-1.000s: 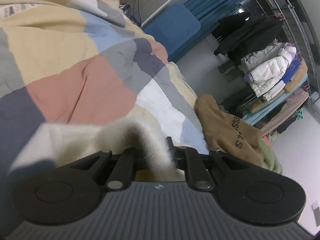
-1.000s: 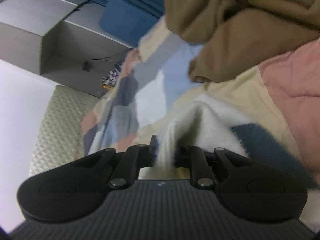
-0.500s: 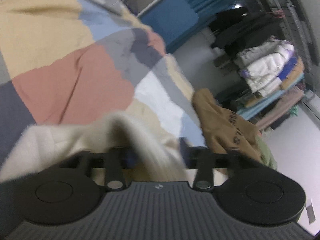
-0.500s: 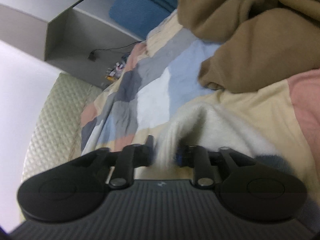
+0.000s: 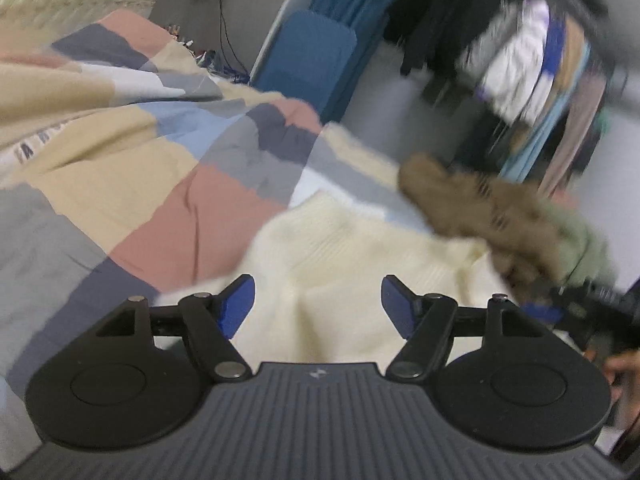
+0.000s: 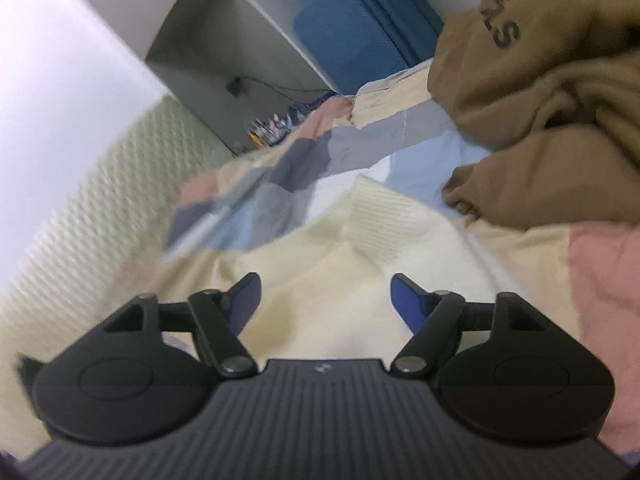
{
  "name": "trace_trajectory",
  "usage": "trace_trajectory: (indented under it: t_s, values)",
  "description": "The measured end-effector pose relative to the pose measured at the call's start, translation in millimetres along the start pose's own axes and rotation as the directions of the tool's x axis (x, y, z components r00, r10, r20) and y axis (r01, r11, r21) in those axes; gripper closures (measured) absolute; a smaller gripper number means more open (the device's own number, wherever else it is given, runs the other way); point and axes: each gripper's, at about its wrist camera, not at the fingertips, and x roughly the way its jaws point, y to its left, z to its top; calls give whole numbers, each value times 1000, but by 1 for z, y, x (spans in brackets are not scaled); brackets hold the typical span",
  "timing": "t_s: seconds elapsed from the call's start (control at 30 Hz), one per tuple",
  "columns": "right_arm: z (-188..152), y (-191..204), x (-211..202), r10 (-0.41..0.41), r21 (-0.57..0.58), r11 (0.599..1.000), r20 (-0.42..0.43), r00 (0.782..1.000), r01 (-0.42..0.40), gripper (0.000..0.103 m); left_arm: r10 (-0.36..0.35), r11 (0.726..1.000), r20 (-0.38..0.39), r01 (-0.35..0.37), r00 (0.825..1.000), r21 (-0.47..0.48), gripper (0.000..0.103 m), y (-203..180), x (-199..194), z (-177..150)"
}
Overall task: Fold large clothes
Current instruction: 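Grasp the folded sweater edge again with both grippers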
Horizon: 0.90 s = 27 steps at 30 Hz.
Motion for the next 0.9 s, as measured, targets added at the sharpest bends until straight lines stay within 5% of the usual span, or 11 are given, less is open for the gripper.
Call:
trace_trajectory:
  t_s: [0.27, 0.47, 0.57, 0.7, 0.9]
  values:
    - [-17, 8, 51, -267, -322, 915, -24, 963, 245, 39, 131, 989, -125, -122, 983, 83, 29, 7, 60, -7]
    - [-33, 16, 81, -409, -551, 752, 38, 912, 360, 43, 232, 972, -177, -219, 957, 86, 37, 17, 97, -15]
    - [-32, 11, 88, -430, -554, 740, 46, 902, 381, 50, 235, 970, -174, -220, 956, 101, 52, 15, 98, -16]
    - [-34, 12, 88, -449, -567, 721, 53, 892, 398, 83, 238, 969, -136, -226, 962, 96, 81, 13, 91, -15]
    - [-14, 15, 59, -425, -483, 755, 154, 892, 443, 88, 149, 989, 33, -148, 988, -19, 87, 14, 50, 0]
